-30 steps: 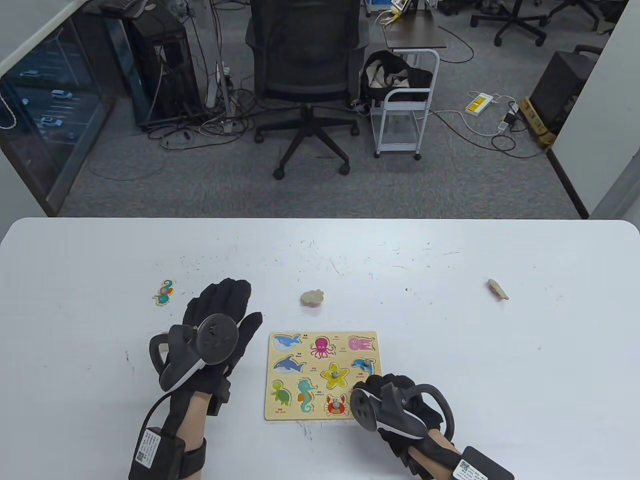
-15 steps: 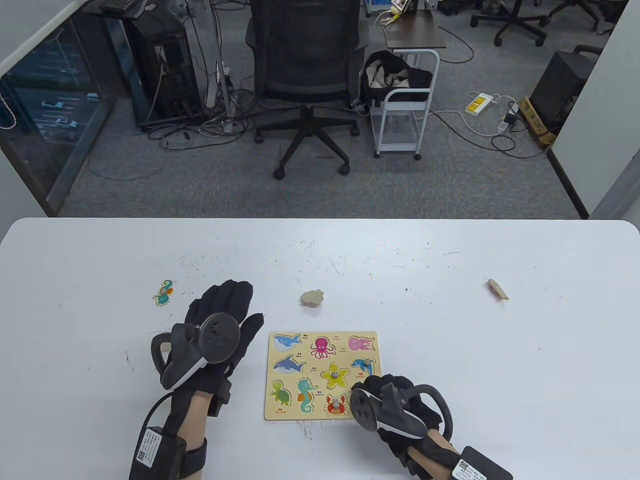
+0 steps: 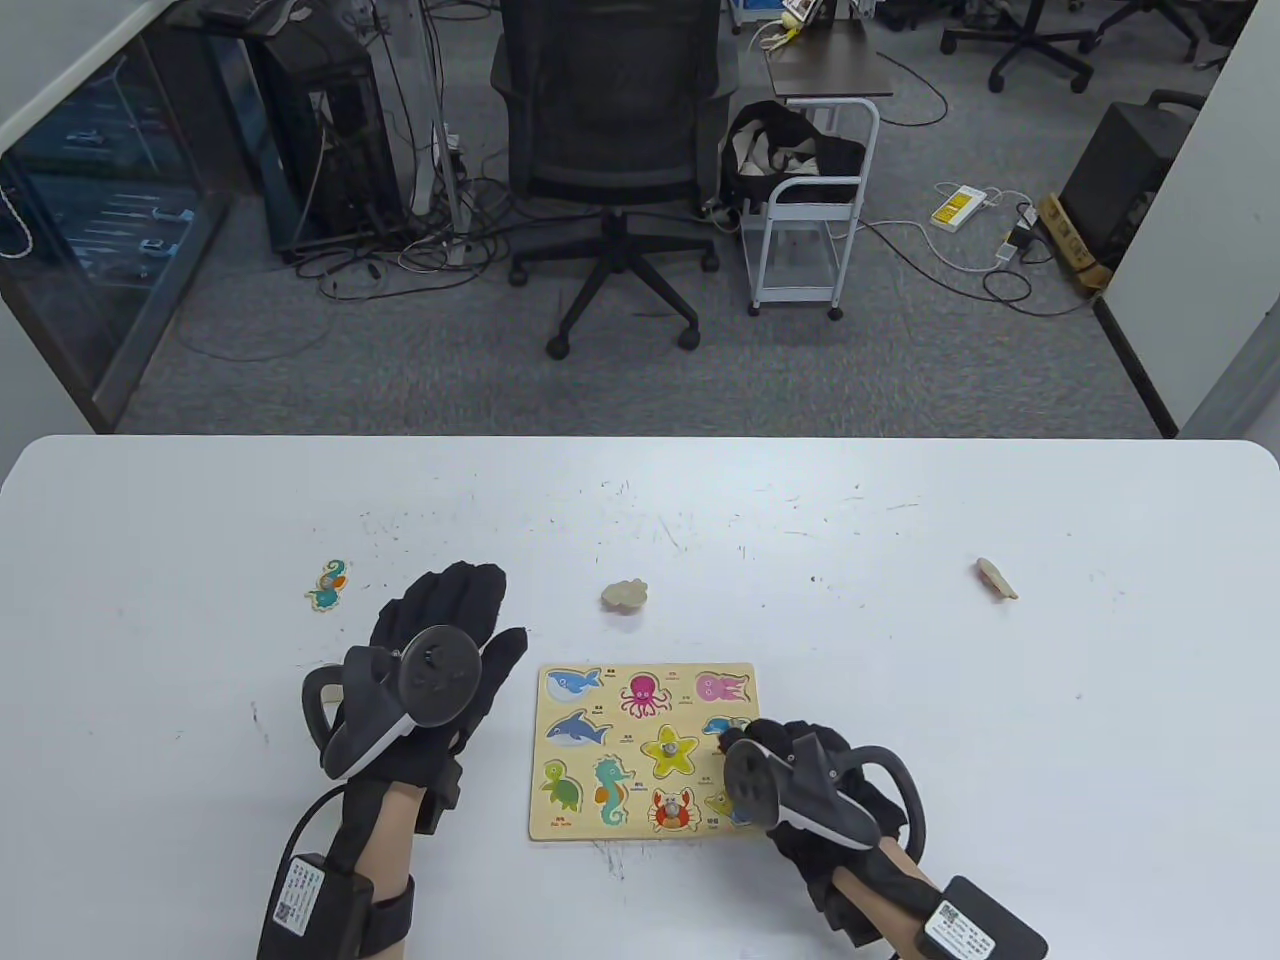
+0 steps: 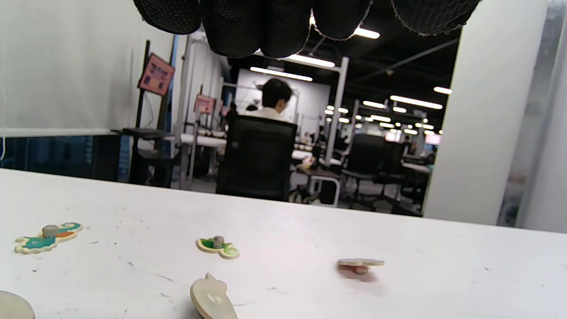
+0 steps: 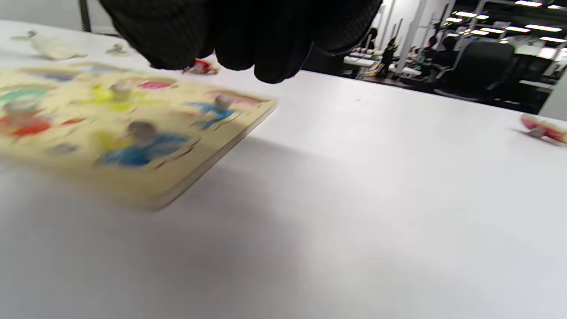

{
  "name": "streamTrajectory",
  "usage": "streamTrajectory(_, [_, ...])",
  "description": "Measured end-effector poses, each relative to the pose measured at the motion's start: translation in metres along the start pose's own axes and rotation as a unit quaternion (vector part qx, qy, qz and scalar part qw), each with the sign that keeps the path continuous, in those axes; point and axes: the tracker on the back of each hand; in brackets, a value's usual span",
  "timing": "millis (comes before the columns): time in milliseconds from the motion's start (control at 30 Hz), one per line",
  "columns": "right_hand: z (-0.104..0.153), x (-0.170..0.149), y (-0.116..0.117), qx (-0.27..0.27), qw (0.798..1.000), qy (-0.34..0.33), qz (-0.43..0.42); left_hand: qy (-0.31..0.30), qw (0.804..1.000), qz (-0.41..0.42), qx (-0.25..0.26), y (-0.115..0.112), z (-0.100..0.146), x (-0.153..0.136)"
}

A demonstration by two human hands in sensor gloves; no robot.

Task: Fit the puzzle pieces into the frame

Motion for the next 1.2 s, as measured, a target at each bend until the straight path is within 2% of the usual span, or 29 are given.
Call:
streamTrajectory(133, [-0.021, -0.040, -0.007, 0.002, 0.997, 0.080, 0.021, 0.002, 1.000, 0.002, 0.007, 0.003, 0.002, 0.000])
streamTrajectory(300, [-0.049, -0.094, -0.006, 0.039, 0.985, 0.170, -0.012, 0.013, 1.000, -0.006, 0.017, 0.008, 0.004, -0.005])
streamTrajectory(667, [-0.094, -0.196, 0.017, 0.115, 0.934, 0.321, -0.110, 0.034, 0.999, -0.022, 0.023, 0.010, 0.005, -0.010])
streamTrajectory(933, [-0.124, -0.230, 0.052, 0.160, 0.905, 0.372, -0.129, 0.056, 0.998, -0.022, 0.030, 0.013, 0.004, -0.023])
streamTrajectory(1200, [-0.149, -0.229, 0.098, 0.210, 0.880, 0.391, -0.169, 0.061, 0.997, -0.025, 0.028, 0.013, 0.004, -0.025])
Point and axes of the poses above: the tracker on the back of each hand, its own x axis roughly to the thumb side, its own z axis roughly from the fingertips to the wrist, y = z × x, and after that the axes turned 14 degrees about z, right-handed
